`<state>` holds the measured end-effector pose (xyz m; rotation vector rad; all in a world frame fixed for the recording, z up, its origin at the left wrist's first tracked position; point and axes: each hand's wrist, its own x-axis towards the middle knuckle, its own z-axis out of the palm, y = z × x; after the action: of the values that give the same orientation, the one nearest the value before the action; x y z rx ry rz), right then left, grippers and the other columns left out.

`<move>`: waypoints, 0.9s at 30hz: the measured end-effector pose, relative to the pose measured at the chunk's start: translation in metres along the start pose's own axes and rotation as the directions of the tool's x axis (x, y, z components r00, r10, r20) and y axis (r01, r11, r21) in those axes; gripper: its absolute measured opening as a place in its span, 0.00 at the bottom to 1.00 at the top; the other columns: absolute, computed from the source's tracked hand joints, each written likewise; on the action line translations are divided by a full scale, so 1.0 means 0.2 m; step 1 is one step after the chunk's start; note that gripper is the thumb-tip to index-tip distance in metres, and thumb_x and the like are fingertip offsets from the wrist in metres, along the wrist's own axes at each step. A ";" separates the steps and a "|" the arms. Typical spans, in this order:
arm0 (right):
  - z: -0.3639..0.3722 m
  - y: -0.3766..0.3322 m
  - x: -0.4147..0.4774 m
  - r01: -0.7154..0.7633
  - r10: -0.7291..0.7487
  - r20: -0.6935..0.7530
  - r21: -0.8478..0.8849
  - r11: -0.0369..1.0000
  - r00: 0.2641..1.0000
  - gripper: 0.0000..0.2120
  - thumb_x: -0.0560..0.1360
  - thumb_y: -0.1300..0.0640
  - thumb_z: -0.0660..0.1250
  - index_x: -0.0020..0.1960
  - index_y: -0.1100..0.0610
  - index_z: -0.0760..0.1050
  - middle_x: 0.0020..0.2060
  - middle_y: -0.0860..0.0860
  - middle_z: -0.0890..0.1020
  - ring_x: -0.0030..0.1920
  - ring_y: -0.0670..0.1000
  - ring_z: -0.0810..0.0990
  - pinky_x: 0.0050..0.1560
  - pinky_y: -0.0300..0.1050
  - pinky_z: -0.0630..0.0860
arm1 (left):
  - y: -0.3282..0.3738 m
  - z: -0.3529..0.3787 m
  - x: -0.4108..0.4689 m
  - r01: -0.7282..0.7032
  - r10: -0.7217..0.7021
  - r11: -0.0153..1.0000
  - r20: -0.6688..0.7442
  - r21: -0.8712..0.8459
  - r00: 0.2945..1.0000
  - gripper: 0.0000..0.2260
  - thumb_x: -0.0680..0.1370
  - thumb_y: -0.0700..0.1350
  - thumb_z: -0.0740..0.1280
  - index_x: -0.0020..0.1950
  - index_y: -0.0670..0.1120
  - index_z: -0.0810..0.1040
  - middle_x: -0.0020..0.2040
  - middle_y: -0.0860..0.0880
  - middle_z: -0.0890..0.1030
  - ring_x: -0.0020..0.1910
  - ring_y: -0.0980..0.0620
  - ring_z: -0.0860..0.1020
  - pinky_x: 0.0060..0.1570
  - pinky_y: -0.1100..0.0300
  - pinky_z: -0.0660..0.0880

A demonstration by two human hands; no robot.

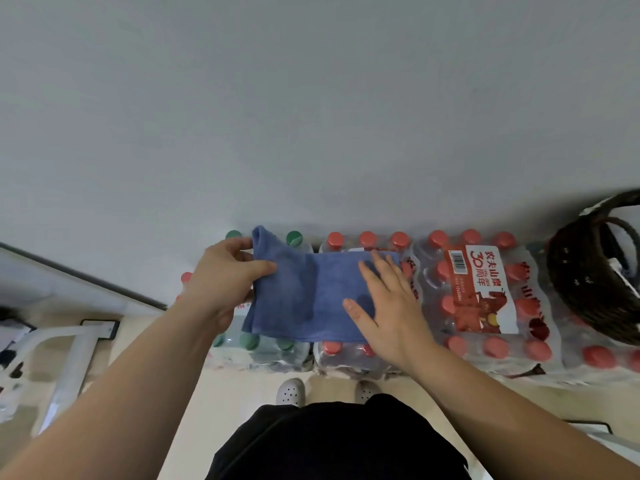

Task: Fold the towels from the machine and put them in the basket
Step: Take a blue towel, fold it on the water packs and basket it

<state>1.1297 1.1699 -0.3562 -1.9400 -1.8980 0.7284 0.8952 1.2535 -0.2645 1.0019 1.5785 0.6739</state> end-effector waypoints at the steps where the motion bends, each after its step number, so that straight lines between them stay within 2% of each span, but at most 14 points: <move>1: -0.02 0.03 -0.02 -0.012 0.013 -0.027 0.051 0.999 1.000 0.40 0.75 0.29 0.48 0.79 0.52 0.59 0.79 0.49 0.57 0.79 0.50 0.50 0.78 0.48 0.50 | 0.03 0.06 -0.02 -0.037 0.037 0.999 0.007 0.016 0.999 0.14 0.73 0.33 0.71 0.55 0.47 0.81 0.46 0.38 0.84 0.44 0.42 0.83 0.42 0.48 0.80; 3: -0.07 0.07 -0.04 -0.015 0.026 -0.096 0.118 0.993 0.995 0.34 0.76 0.34 0.56 0.75 0.53 0.68 0.72 0.49 0.68 0.72 0.51 0.62 0.73 0.46 0.61 | 0.07 0.20 -0.05 -0.105 0.105 0.992 0.010 0.075 0.994 0.14 0.68 0.37 0.72 0.52 0.47 0.81 0.44 0.37 0.84 0.43 0.40 0.83 0.40 0.47 0.79; 5: -0.11 0.12 -0.05 -0.027 0.040 -0.073 0.164 0.986 0.997 0.27 0.78 0.40 0.63 0.71 0.54 0.72 0.67 0.48 0.73 0.68 0.50 0.67 0.67 0.41 0.64 | 0.08 0.35 -0.05 -0.171 0.170 0.970 0.021 0.174 0.985 0.15 0.65 0.40 0.70 0.51 0.47 0.81 0.39 0.40 0.83 0.38 0.42 0.81 0.38 0.47 0.78; 8: -0.16 0.20 -0.07 -0.027 0.020 0.033 0.241 0.970 0.999 0.25 0.79 0.44 0.65 0.74 0.51 0.69 0.67 0.47 0.75 0.68 0.48 0.71 0.68 0.44 0.69 | 0.07 0.58 -0.03 -0.263 0.260 0.875 0.063 0.407 0.964 0.14 0.69 0.38 0.70 0.53 0.49 0.80 0.37 0.49 0.82 0.38 0.50 0.80 0.39 0.55 0.77; 11: -0.20 0.24 -0.08 -0.087 0.030 0.135 0.431 0.898 0.990 0.27 0.81 0.48 0.62 0.79 0.45 0.59 0.69 0.46 0.75 0.68 0.46 0.73 0.69 0.47 0.71 | 0.02 0.76 -0.01 -0.341 0.320 0.741 0.141 0.578 0.937 0.07 0.74 0.39 0.68 0.51 0.46 0.81 0.38 0.47 0.82 0.38 0.48 0.80 0.36 0.55 0.76; 14: -0.24 0.27 -0.08 -0.134 0.021 0.202 0.565 0.814 0.979 0.30 0.81 0.51 0.62 0.78 0.35 0.54 0.68 0.42 0.77 0.68 0.43 0.74 0.69 0.44 0.71 | -0.05 0.87 0.02 -0.346 0.314 0.664 0.173 0.663 0.934 0.02 0.74 0.40 0.67 0.45 0.46 0.78 0.32 0.50 0.78 0.34 0.48 0.78 0.29 0.60 0.69; 17: -0.25 0.29 -0.08 -0.091 -0.017 0.196 0.529 0.844 0.980 0.30 0.80 0.53 0.64 0.76 0.33 0.58 0.68 0.40 0.76 0.64 0.42 0.76 0.65 0.41 0.73 | -0.06 0.90 0.01 -0.344 0.275 0.647 0.212 0.681 0.938 0.03 0.73 0.43 0.68 0.46 0.48 0.77 0.32 0.52 0.78 0.35 0.52 0.79 0.33 0.59 0.73; 19: -0.25 0.28 -0.09 -0.032 -0.052 0.163 0.475 0.879 0.985 0.25 0.80 0.55 0.63 0.74 0.37 0.65 0.64 0.41 0.77 0.60 0.40 0.75 0.59 0.33 0.72 | -0.03 0.89 -0.02 -0.384 0.225 0.560 0.311 0.734 0.923 0.02 0.73 0.41 0.67 0.42 0.47 0.75 0.32 0.49 0.78 0.36 0.49 0.78 0.39 0.52 0.76; 21: -0.23 0.27 -0.08 0.035 -0.095 0.125 0.414 0.910 0.988 0.20 0.80 0.57 0.63 0.71 0.45 0.72 0.61 0.44 0.79 0.59 0.43 0.75 0.56 0.32 0.71 | -0.01 0.86 -0.04 -0.455 0.202 0.458 0.409 0.764 0.890 0.02 0.73 0.39 0.66 0.41 0.44 0.76 0.34 0.47 0.79 0.37 0.47 0.77 0.43 0.48 0.76; 23: -0.21 0.27 -0.07 0.053 -0.109 0.134 0.366 0.929 0.985 0.19 0.79 0.55 0.65 0.69 0.49 0.75 0.60 0.46 0.77 0.61 0.47 0.73 0.61 0.40 0.71 | -0.03 0.81 -0.06 -0.496 0.265 0.457 0.420 0.738 0.868 0.04 0.75 0.40 0.65 0.44 0.43 0.79 0.36 0.47 0.80 0.37 0.47 0.76 0.42 0.49 0.73; 24: -0.19 0.28 -0.07 0.042 -0.096 0.141 0.345 0.938 0.985 0.20 0.79 0.53 0.66 0.70 0.50 0.74 0.60 0.46 0.75 0.62 0.48 0.72 0.63 0.43 0.71 | -0.06 0.79 -0.08 -0.501 0.337 0.466 0.377 0.729 0.863 0.05 0.76 0.40 0.65 0.48 0.42 0.81 0.38 0.48 0.80 0.38 0.47 0.76 0.42 0.52 0.72; 25: -0.18 0.28 -0.06 0.030 -0.077 0.134 0.322 0.946 0.988 0.22 0.78 0.51 0.67 0.71 0.51 0.74 0.60 0.46 0.73 0.62 0.48 0.71 0.65 0.45 0.71 | -0.10 0.76 -0.09 -0.505 0.436 0.448 0.313 0.738 0.844 0.08 0.77 0.42 0.65 0.53 0.43 0.81 0.42 0.48 0.81 0.42 0.47 0.77 0.43 0.54 0.72; 27: -0.17 0.29 -0.07 0.022 -0.046 0.089 0.248 0.969 0.995 0.23 0.77 0.47 0.68 0.70 0.53 0.74 0.59 0.47 0.71 0.61 0.50 0.70 0.65 0.48 0.71 | -0.18 0.73 -0.09 -0.471 0.545 0.315 0.250 0.824 0.800 0.20 0.77 0.50 0.64 0.67 0.45 0.78 0.61 0.44 0.81 0.59 0.41 0.77 0.58 0.49 0.74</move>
<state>1.1982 1.1575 -0.3593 -1.7437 -1.7908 1.0094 1.0286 1.2080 -0.3212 2.3684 1.6586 0.2580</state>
